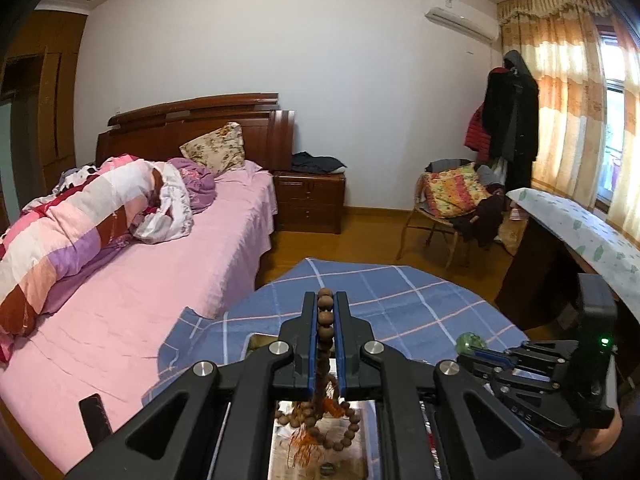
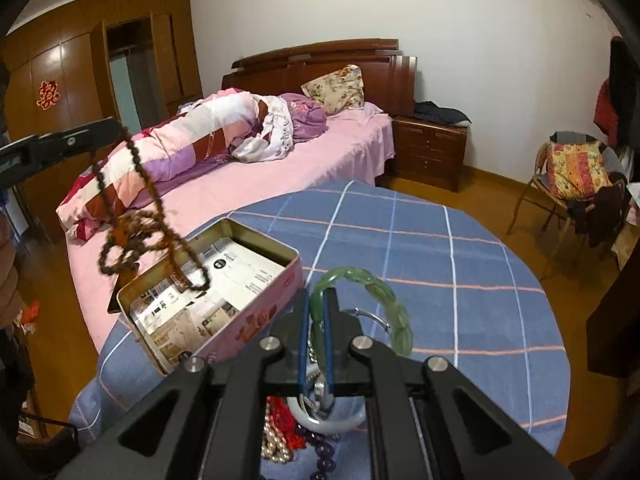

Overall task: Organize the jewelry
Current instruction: 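Lift the bead strand over the tin with the left tool while the right tool grasps the green jade bangle, then lower the beads and green bangle into the tin and open both tools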

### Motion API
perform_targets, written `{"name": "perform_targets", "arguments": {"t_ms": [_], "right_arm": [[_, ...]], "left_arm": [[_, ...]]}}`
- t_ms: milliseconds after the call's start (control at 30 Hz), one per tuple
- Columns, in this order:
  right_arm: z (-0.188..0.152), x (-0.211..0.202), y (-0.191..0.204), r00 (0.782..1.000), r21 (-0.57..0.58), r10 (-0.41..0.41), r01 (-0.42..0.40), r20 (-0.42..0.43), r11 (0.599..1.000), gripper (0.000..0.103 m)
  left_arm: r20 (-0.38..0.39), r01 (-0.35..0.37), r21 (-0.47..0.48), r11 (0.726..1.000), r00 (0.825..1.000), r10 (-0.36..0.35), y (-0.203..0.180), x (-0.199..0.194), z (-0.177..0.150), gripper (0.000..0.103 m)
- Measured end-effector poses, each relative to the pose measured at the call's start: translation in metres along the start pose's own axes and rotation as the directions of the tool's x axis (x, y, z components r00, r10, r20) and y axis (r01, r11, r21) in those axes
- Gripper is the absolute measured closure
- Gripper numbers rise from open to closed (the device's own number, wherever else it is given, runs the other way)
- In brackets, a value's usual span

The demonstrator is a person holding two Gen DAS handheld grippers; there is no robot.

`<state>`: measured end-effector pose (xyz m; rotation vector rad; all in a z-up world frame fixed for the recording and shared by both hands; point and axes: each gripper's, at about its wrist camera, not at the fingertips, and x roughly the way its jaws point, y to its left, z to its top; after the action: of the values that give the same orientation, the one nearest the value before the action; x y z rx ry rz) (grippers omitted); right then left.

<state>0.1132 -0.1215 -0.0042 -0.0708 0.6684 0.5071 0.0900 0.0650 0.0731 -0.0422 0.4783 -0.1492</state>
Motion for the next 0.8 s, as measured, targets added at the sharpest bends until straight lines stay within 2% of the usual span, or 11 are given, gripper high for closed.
{"name": "perform_targets", "arguments": {"t_ms": [433, 800], "right_arm": [[0.03, 0.041, 0.037, 0.999, -0.081, 0.047, -0.048, -0.011, 0.996, 0.094], [0.039, 0.088, 0.045, 0.995, -0.062, 0.084, -0.087, -0.045, 0.994, 0.094]], "left_arm": [[-0.049, -0.073, 0.013, 0.997, 0.996, 0.073, 0.027, 0.053, 0.0, 0.097], [-0.067, -0.104, 0.044, 0.994, 0.992, 0.106, 0.036, 0.085, 0.001, 0.097]]}}
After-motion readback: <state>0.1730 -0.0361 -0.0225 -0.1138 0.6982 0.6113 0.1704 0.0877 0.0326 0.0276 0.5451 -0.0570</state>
